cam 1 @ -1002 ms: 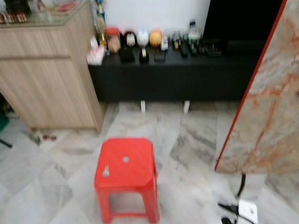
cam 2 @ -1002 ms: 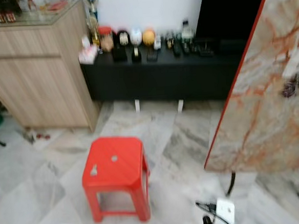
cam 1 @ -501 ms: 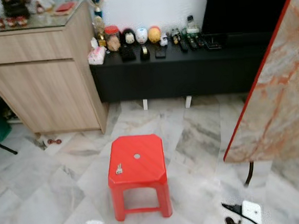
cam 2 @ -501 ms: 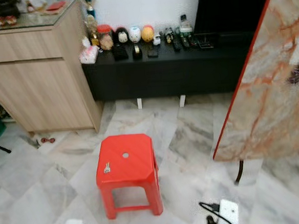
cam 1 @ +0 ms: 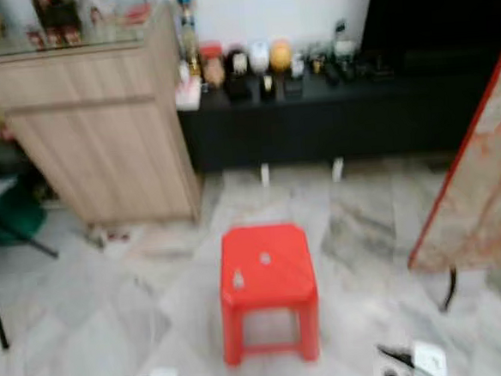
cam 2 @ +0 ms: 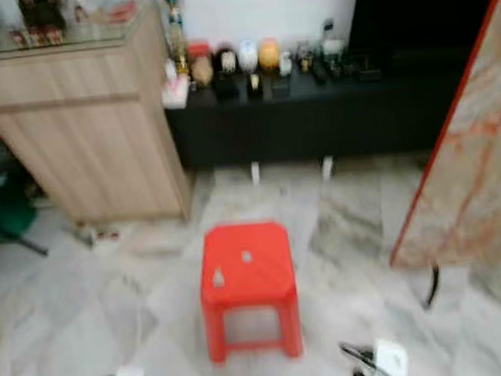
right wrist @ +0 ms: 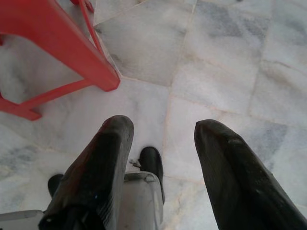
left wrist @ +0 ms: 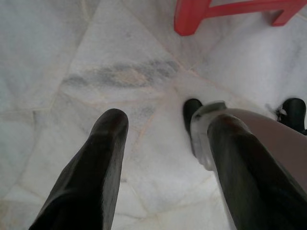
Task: Hang keys on a hook
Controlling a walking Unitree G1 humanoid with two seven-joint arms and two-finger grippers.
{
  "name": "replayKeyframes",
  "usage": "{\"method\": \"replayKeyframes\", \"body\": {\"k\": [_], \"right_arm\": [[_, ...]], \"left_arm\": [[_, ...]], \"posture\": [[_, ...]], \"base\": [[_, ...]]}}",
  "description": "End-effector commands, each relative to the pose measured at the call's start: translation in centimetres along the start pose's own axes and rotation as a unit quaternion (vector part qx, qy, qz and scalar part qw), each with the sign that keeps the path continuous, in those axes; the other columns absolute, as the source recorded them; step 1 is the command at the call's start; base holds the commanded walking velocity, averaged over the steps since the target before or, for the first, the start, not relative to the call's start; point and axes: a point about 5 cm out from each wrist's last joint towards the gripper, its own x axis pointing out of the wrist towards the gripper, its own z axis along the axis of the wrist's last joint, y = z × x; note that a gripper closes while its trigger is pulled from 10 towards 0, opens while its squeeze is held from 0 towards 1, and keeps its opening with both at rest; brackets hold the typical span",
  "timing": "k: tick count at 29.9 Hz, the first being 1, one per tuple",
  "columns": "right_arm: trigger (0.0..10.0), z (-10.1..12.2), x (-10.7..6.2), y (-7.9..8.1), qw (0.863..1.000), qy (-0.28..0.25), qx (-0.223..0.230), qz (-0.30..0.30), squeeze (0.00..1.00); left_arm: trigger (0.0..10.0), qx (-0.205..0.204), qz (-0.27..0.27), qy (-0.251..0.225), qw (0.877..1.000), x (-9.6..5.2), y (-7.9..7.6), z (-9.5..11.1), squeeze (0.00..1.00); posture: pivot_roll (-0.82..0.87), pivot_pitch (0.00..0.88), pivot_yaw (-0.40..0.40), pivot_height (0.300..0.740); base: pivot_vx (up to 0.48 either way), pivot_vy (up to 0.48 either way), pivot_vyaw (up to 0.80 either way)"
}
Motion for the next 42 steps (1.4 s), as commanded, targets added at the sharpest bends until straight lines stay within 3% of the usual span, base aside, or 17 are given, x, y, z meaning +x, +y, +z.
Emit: {"method": "replayKeyframes", "body": {"k": [1, 30, 36, 42], "right_arm": [[10.0, 0.3, 0.1, 0.5, 1.000, 0.000, 0.002, 0.005, 0.00], [10.0, 0.6, 0.2, 1.7, 1.000, -0.006, -0.014, 0.021, 0.00], [10.0, 0.5, 0.2, 2.0, 0.999, -0.005, -0.021, 0.026, 0.00], [10.0, 0.4, 0.2, 2.5, 0.998, 0.000, -0.047, 0.030, 0.00]], "left_arm": [[10.0, 0.002, 0.008, 0.005, 1.000, 0.0, 0.6, -0.1, 0.00], [10.0, -0.002, 0.012, 0.005, 1.000, -0.2, 1.6, -0.1, 0.00], [10.0, 0.011, 0.010, 0.008, 1.000, -0.1, 1.3, -0.1, 0.00], [10.0, -0.010, 0.016, 0.000, 1.000, -0.1, 1.4, 0.1, 0.00]], "posture": [[0.00, 0.000, -0.019, 0.740], [0.00, 0.000, -0.019, 0.740], [0.00, 0.000, -0.019, 0.740], [0.00, 0.000, -0.022, 0.740]], "base": [[0.000, 0.274, 0.00], [0.000, 0.273, 0.00], [0.000, 0.000, 0.00], [0.000, 0.000, 0.00]]}}
